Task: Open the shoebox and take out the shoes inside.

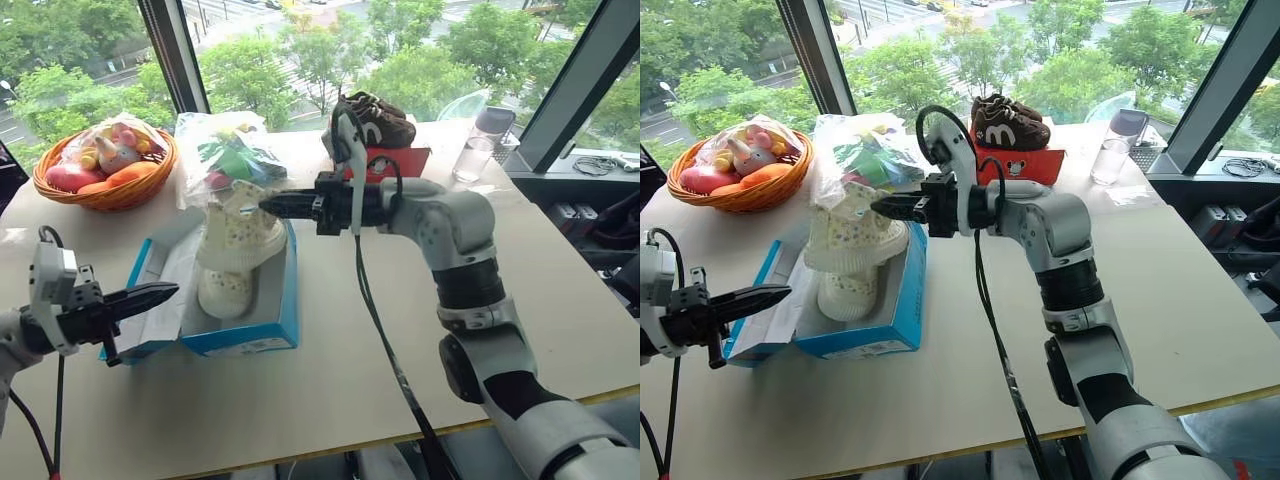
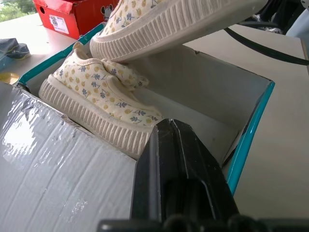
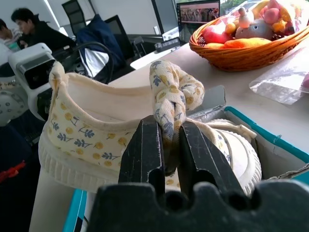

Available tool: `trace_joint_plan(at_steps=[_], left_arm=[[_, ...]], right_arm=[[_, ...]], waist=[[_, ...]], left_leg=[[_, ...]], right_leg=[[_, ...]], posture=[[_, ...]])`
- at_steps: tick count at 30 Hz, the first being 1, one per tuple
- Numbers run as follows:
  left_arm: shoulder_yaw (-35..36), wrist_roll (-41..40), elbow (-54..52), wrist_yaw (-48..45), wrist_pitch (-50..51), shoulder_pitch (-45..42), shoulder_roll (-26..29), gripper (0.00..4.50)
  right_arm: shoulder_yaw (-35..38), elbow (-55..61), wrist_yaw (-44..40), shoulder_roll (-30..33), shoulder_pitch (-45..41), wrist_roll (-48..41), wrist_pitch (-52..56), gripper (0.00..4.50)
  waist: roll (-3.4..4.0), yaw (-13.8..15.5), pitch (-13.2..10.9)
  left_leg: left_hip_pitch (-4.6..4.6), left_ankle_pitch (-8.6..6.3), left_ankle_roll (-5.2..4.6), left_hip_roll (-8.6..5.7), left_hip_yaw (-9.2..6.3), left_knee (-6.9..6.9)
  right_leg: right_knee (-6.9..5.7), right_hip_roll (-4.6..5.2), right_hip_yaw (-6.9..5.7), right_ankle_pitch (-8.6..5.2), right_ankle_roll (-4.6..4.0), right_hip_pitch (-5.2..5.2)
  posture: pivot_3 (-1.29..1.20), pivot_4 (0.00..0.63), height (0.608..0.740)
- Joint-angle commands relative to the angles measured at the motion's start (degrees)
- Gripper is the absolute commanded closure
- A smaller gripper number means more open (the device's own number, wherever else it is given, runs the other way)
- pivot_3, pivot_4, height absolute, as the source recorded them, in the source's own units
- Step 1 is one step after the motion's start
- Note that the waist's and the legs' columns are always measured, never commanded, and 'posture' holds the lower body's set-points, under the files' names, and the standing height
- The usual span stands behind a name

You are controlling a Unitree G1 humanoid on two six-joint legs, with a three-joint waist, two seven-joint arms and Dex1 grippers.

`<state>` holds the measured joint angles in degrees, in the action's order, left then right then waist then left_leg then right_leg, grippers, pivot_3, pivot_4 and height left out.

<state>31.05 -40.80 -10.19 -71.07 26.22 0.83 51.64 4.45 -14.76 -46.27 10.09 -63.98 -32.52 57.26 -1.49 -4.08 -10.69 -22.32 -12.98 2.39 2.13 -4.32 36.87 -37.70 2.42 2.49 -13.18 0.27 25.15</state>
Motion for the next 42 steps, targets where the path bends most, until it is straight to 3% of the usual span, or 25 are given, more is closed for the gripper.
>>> trace_joint_plan(at_steps=[1,8,17,27,29,33,39,42], left_arm=[[0.45,-0.15,0.19,-0.60,-1.09,-0.87,1.06,4.50],[0.53,-0.09,0.01,-0.70,-0.89,-0.73,1.02,4.50],[0.62,-0.08,-0.17,-0.57,-0.90,-0.32,0.77,4.50],[0.12,-0.19,0.15,-0.32,-0.62,-0.79,0.88,4.50],[0.20,-0.42,-0.02,-0.34,-0.35,-0.91,1.06,4.50],[0.24,-0.70,-0.20,-0.41,-0.02,-1.11,1.26,4.50],[0.99,-0.64,-1.25,-0.62,-0.30,-0.52,1.53,4.50],[2.45,-0.82,-1.65,-0.48,-0.47,-0.25,1.91,4.50]], right_arm=[[5.50,-0.84,1.64,-0.24,-3.65,-4.63,0.90,4.47],[8.11,-2.90,3.49,7.19,-4.24,-2.35,-2.98,4.47],[-0.57,-10.37,4.05,18.87,6.03,14.67,-23.53,4.47],[-4.17,-21.65,12.87,17.17,14.71,24.78,-33.11,4.47],[-2.77,-20.05,14.02,16.82,15.53,23.74,-32.48,3.50],[-2.06,-10.91,10.22,17.70,18.02,20.72,-29.55,2.28],[-3.56,9.03,-1.04,26.81,22.03,17.29,-22.95,0.16],[-4.74,16.10,-7.65,31.81,22.07,15.24,-21.79,0.04]], waist=[[0.00,0.03,0.00],[0.00,0.44,0.00],[-0.01,0.25,0.00],[0.01,-0.10,-0.02],[0.01,0.40,-0.02],[0.02,0.77,-0.02],[0.05,0.60,-0.05],[0.05,0.33,-0.05]], left_leg=[[0.00,0.00,0.00,0.00,0.00,0.00],[-0.03,0.00,0.00,-0.02,0.00,0.00],[-0.03,0.00,0.00,-0.03,0.01,0.00],[0.09,0.01,-0.01,-0.05,0.09,0.00],[0.14,0.01,-0.01,-0.06,0.10,0.00],[0.08,0.01,-0.01,-0.07,0.09,0.02],[0.04,0.00,-0.01,-0.06,0.09,0.02],[0.09,0.00,-0.01,-0.05,0.09,0.02]], right_leg=[[0.00,0.00,0.00,0.00,0.00,0.00],[0.02,0.01,0.00,0.00,0.00,-0.01],[0.07,0.01,0.02,-0.01,0.01,-0.02],[-0.01,0.00,0.17,0.00,0.01,-0.08],[0.02,0.01,0.17,-0.01,0.02,-0.15],[0.07,0.02,0.16,-0.01,0.03,-0.15],[0.06,0.02,0.16,-0.01,0.04,-0.09],[0.05,0.02,0.15,-0.20,0.35,-0.11]], posture=[[0.00,0.150,0.740],[0.00,0.150,0.740],[0.00,0.150,0.740],[0.00,0.150,0.740],[0.00,0.150,0.740],[0.00,0.150,0.740],[0.00,0.150,0.740],[0.00,0.150,0.740]])
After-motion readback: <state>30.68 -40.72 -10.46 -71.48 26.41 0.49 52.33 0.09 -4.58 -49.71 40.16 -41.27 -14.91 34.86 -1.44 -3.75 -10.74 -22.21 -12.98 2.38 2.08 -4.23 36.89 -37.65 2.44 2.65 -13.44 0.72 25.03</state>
